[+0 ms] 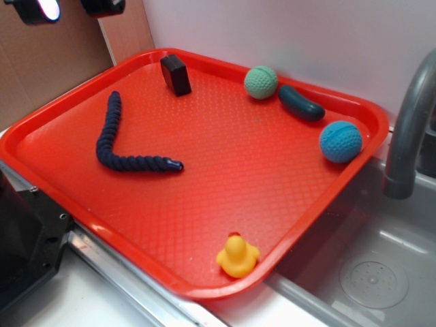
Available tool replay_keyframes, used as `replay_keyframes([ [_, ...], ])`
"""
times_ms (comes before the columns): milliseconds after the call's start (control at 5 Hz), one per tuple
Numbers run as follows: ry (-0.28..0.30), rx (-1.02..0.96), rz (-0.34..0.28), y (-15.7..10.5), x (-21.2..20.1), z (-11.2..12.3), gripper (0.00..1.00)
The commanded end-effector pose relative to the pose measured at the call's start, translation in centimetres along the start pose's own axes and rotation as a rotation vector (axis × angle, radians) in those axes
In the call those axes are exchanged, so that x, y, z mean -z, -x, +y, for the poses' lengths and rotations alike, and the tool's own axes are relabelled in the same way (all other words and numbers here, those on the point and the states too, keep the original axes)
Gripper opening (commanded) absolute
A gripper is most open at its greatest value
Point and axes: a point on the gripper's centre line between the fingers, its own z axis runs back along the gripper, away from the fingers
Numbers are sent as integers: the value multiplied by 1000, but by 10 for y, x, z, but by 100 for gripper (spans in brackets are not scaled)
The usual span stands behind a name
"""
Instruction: Grab the black box.
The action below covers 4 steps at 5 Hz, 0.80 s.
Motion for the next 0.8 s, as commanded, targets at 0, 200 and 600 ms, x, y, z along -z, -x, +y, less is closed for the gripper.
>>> replay_keyframes([
  [0, 24, -71, -98, -39, 19, -3, 100],
  [200, 58, -182, -249, -67, 32, 0, 100],
  [600, -13, -413, -253, -112, 79, 36, 100],
])
